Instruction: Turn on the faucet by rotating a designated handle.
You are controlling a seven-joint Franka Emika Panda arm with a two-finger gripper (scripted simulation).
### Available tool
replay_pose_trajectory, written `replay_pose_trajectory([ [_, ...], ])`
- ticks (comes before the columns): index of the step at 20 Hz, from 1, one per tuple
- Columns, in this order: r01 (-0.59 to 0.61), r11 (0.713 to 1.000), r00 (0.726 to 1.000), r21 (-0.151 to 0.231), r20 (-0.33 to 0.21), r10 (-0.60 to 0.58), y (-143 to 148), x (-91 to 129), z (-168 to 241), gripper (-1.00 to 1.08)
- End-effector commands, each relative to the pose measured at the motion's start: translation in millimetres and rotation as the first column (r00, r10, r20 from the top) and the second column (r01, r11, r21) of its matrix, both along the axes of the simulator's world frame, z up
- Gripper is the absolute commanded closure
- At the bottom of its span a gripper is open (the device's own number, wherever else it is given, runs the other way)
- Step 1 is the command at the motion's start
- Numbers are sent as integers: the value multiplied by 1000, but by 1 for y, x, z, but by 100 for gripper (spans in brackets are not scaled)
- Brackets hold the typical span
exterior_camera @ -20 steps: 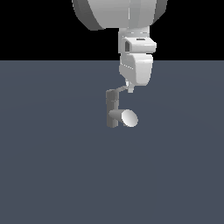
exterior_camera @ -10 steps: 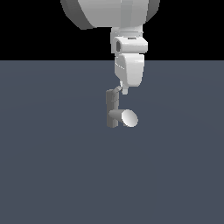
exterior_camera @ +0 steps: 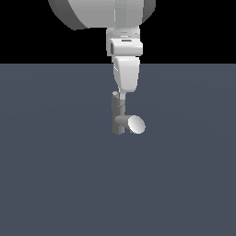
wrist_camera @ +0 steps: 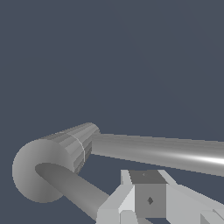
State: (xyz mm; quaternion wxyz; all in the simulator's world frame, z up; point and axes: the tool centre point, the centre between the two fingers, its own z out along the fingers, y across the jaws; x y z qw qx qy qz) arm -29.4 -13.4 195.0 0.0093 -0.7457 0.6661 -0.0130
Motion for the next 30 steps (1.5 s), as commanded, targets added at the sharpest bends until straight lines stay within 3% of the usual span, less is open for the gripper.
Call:
replay_pose_trajectory([
  [1, -14, 1000, 1000, 2, -5, 14, 16, 4, -2, 108],
  [14, -48, 999, 998, 3, -31, 48, 86, 26, -13, 108],
  [15, -48, 999, 998, 3, -31, 48, 86, 26, -13, 108],
  [16, 29, 1000, 1000, -3, -8, -29, 37, 32, 1, 108],
  [30, -14, 1000, 1000, 1, -21, 14, 73, 69, -7, 108],
])
